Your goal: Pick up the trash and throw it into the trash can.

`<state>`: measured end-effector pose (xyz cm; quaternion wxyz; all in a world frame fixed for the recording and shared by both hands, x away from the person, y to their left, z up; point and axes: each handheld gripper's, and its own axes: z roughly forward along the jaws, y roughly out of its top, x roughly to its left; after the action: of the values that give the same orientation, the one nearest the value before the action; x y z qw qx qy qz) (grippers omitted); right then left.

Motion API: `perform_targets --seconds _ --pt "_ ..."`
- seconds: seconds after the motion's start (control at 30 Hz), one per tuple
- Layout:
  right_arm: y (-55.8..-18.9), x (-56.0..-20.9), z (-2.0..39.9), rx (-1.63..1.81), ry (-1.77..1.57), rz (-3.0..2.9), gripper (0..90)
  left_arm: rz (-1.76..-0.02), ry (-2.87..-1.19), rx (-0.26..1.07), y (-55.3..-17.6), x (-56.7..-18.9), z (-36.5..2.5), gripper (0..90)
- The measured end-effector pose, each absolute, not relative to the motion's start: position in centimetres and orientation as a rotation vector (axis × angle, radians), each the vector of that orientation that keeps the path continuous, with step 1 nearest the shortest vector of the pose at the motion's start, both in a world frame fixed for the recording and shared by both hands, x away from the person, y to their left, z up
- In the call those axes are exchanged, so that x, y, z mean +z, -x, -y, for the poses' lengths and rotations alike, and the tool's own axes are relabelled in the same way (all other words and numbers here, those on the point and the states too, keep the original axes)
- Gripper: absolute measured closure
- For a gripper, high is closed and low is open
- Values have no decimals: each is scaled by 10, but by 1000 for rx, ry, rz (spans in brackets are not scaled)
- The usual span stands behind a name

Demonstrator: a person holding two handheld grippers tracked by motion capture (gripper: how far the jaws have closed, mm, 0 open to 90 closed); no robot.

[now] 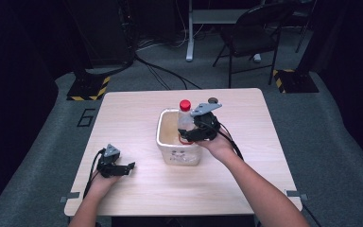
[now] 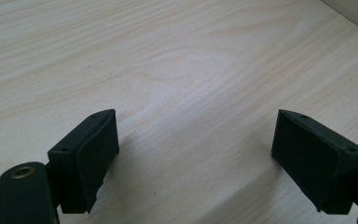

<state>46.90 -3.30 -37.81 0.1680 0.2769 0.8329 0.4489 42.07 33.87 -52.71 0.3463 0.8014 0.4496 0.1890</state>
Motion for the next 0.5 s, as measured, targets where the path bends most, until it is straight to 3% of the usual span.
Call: perform_targets --seconds 0.5 --pt "-474 -393 23 1224 -826 -2406 265 -1165 -2077 490 -421 -527 -339 147"
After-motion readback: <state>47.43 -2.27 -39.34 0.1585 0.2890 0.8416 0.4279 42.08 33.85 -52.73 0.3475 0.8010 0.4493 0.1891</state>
